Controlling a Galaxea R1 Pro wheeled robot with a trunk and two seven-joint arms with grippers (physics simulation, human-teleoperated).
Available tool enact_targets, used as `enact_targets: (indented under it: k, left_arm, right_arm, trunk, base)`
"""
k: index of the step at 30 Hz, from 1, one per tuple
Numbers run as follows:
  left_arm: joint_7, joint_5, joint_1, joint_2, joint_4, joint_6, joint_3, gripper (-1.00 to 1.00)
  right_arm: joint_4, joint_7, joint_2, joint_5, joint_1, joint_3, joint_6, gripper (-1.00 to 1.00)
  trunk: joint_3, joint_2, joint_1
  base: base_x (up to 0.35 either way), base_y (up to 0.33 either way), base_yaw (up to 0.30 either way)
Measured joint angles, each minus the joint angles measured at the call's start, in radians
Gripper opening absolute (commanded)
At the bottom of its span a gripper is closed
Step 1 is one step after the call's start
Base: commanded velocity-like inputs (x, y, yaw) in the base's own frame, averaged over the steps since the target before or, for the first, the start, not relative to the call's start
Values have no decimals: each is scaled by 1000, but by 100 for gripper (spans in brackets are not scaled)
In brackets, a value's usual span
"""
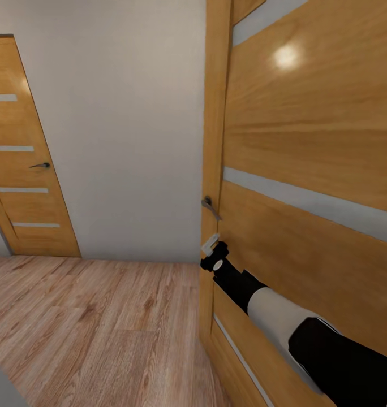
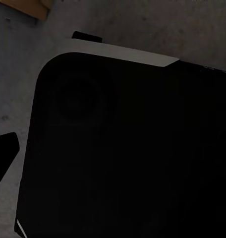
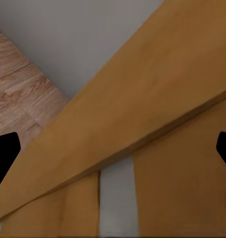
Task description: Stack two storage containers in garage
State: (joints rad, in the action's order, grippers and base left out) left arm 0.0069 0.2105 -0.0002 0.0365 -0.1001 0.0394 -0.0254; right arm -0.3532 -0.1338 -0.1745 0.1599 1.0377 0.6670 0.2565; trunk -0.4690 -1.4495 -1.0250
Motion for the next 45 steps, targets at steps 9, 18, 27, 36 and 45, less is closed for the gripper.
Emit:
enact_targets:
  k: [9,18,27,36,45]
  left_arm:
    - [-1,0,0,0,-1,-1,0,100]
    - [0,0,0,0,-2,0,0,100]
    - [-1,-1,0,0,0,0,0,100]
    - [0,-1,0,0,0,0,0,100]
    - [0,-1,0,0,0,0,0,100]
  right_arm:
    - [9,1,0,-3,0,-21,-3,100]
    - [9,-16,0,-6,0,-26,-4,100]
    - [10,-22,0,0,0,-28,-3,100]
    - [11,-49,0,-4,0,-33,-6,100]
    - [11,-80,0,-2,0,-54,-8,100]
  trunk:
    - [0,0,0]
    - [0,0,0]
    - [0,0,0]
    - [0,0,0]
    - [0,0,0]
  base:
    - [52,-22,0]
    - [40,-17,0]
    - [26,-30,0]
    - [4,-7,0]
    - [0,0,0]
